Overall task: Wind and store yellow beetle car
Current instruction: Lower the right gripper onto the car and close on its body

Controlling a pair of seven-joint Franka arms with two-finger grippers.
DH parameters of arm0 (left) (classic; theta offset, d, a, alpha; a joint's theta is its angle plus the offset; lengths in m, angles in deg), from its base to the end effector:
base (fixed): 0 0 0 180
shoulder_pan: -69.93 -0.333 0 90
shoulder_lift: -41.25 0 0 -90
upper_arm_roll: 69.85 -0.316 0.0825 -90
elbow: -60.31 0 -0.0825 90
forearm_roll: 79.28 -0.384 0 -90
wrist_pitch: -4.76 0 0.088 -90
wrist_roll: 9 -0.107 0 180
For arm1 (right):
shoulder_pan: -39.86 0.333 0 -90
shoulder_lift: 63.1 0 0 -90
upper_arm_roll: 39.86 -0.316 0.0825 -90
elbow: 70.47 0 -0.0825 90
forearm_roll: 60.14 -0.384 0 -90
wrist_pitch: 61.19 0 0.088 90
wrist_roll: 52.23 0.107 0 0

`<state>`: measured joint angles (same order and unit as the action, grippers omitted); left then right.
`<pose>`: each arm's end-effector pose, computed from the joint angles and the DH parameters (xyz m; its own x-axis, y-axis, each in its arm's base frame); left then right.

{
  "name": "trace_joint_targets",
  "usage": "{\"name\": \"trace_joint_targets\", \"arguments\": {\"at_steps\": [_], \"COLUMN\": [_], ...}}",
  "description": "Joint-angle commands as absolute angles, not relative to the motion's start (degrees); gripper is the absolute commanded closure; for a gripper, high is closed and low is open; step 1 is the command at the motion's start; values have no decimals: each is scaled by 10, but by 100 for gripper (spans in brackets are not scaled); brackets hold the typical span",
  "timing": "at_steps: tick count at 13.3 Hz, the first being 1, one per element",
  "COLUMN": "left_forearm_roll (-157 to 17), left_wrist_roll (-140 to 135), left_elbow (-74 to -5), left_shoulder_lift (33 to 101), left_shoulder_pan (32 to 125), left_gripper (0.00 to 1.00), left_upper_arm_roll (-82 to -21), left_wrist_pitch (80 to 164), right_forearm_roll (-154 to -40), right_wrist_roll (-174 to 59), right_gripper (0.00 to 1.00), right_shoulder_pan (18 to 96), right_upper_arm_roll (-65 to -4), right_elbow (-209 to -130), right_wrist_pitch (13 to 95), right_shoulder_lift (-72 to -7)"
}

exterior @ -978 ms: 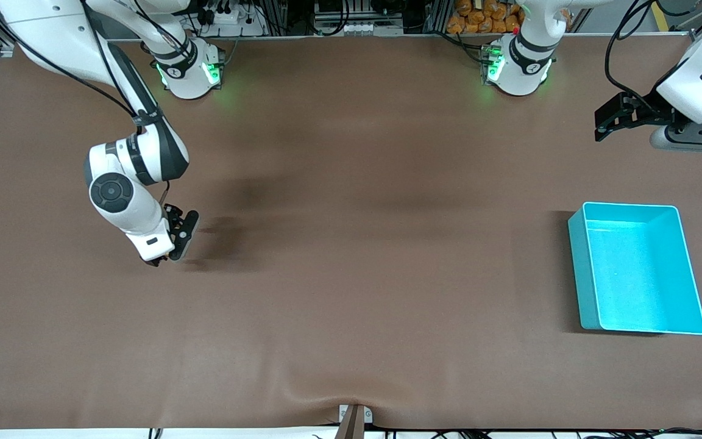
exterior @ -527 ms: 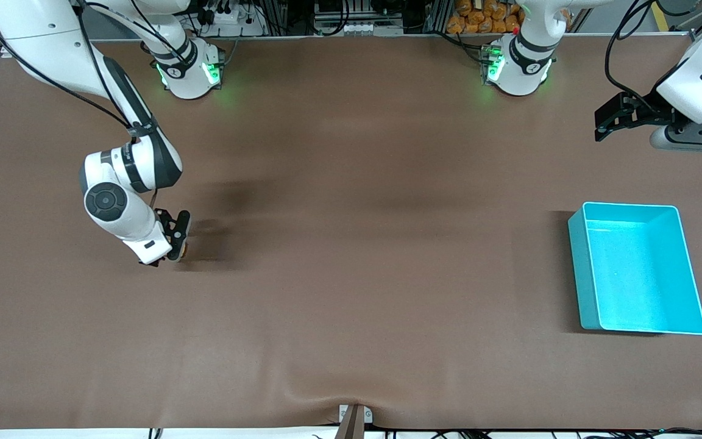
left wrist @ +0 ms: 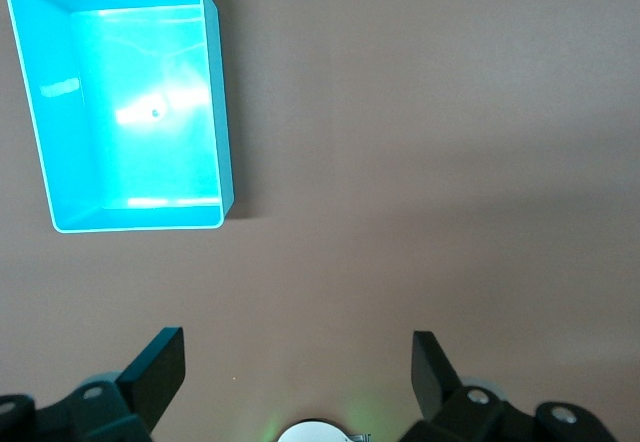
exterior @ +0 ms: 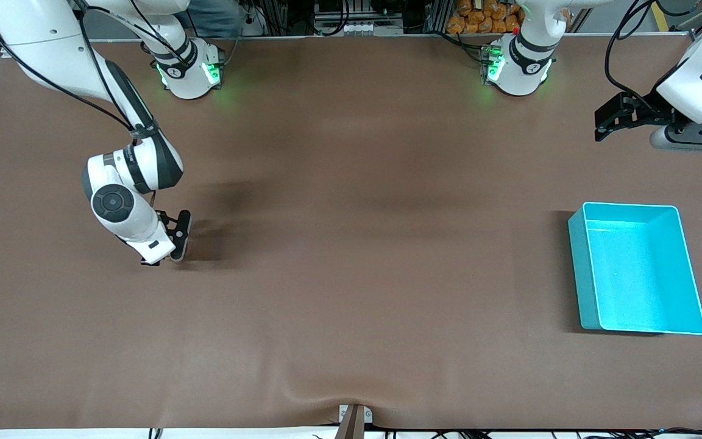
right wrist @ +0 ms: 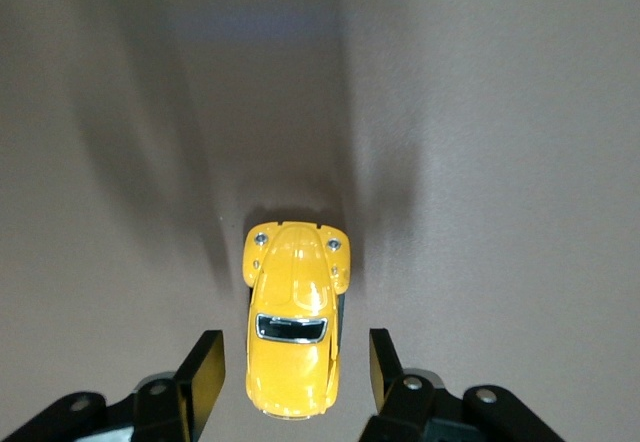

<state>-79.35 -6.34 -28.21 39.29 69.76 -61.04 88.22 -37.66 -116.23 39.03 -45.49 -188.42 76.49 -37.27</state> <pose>0.5260 -0.0814 0.6452 0.9932 -0.1035 -0.0541 -0.1041 -0.9945 -0.0090 0.5804 0.0458 0.2061 0.0675 0.9725 -0.2229 0.9966 -0.0763 -0.0309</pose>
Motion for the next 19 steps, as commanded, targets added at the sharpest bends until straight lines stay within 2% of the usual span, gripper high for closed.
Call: {"name": "trace_joint_targets", "arguments": {"at_steps": [1, 3, 7, 8, 19], "left_forearm_roll": [-784, -784, -785, -785, -784], "left_wrist_roll": [-56, -56, -56, -56, -56], "left_elbow": [-282, -282, -282, -282, -282], "left_shoulder_lift": [386, 386, 386, 387, 388], "left_shoulder_pan": [696, 695, 696, 696, 696], "left_gripper": [0, 0, 0, 0, 0], "left_upper_arm_roll": [-610, -609, -610, -609, -610], "left_wrist_pitch": [876, 876, 877, 877, 879], "right_forearm_roll": [-362, -362, -362, -362, -362], "right_wrist_roll": [-1180, -1180, -1182, -1182, -1268], "right_gripper": [45, 49, 79, 84, 85], "right_shoulder_pan": [377, 375, 370, 368, 302], "right_upper_arm_roll": [-460, -460, -460, -460, -460], "right_elbow": [-1875, -1875, -1875, -1875, -1874], "right_wrist_pitch": [779, 784, 786, 789, 808], "right_shoulder_lift": [-355, -352, -347, -347, -337]}}
